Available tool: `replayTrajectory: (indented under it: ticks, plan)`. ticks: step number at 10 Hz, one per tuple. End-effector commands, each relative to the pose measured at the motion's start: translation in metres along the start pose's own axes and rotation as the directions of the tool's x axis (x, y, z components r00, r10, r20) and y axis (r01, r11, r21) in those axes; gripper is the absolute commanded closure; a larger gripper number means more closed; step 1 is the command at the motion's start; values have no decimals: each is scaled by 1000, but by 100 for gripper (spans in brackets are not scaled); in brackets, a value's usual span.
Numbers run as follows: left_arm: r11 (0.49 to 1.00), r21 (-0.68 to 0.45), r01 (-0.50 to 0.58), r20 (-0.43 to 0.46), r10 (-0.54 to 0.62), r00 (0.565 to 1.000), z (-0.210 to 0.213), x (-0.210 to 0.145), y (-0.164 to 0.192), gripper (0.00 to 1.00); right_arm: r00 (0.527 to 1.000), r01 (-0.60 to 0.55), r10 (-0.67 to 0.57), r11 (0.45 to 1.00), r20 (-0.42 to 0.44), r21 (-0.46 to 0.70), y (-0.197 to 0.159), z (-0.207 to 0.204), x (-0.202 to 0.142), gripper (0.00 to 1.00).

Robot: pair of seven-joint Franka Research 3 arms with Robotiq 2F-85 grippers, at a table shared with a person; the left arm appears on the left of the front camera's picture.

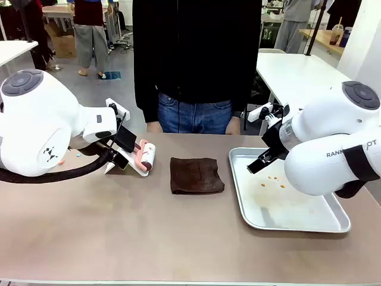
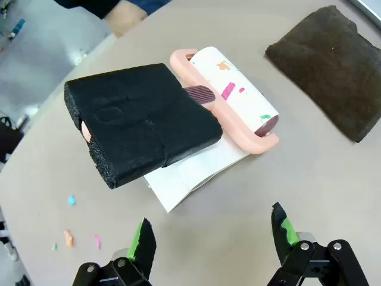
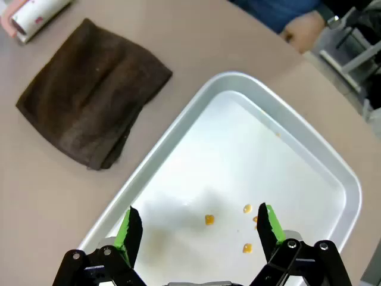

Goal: Clean the surface of the table.
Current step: Hold the Lint Roller with your left hand and the towel with your right hand.

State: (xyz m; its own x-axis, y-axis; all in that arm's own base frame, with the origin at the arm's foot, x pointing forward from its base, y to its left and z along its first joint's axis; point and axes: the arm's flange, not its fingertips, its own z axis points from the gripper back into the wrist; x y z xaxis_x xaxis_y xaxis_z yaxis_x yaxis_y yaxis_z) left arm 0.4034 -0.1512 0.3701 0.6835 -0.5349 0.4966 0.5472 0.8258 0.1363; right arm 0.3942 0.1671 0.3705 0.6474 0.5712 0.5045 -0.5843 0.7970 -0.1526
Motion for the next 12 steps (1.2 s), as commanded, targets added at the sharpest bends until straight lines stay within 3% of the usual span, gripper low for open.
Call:
replayTrajectory:
  ticks: [1, 12]
  plan:
    - [1000, 0, 0, 0, 0, 1000, 0, 0, 0, 0, 1000, 0, 0, 1000, 0, 0, 0, 0, 0, 0]
    - [1000, 0, 0, 0, 0, 1000, 0, 0, 0, 0, 1000, 0, 0, 1000, 0, 0, 0, 0, 0, 0]
